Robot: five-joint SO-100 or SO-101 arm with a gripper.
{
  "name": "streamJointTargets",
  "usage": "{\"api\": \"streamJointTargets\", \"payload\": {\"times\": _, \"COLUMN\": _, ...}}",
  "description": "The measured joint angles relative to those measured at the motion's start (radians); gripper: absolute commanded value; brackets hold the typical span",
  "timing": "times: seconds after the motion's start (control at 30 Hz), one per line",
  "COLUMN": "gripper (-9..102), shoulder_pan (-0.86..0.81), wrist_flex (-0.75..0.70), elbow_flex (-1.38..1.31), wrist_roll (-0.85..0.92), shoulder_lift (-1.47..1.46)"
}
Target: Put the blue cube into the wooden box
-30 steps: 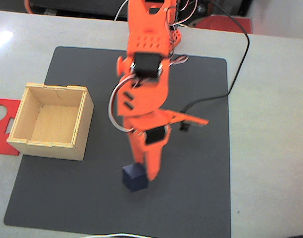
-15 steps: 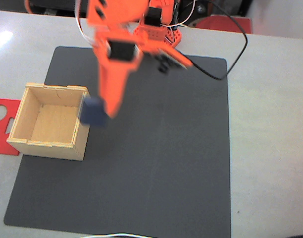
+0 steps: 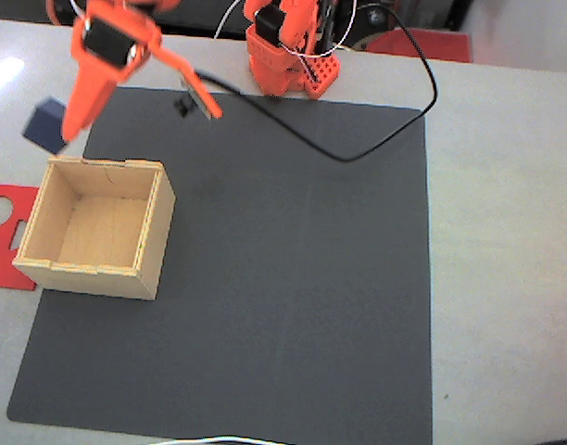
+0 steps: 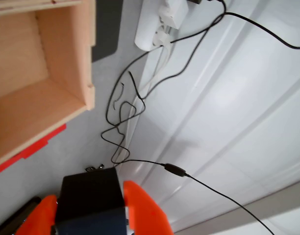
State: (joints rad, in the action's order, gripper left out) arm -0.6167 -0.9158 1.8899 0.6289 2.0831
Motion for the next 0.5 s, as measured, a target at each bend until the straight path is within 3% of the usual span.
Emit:
{"api": "streamJointTargets", "payload": {"times": 0.27, "gripper": 0, "shoulder_pan": 0.055, "wrist_flex": 0.138, "elbow_flex": 0.074, "wrist_roll": -0.038, "shoulder_lift": -0.114}}
{"api": "streamJointTargets", "payload": {"times": 0.5, "gripper": 0, "shoulder_pan": 0.098, "wrist_flex": 0.109, "elbow_flex": 0.083, "wrist_roll": -0.114, "shoulder_lift": -0.106}}
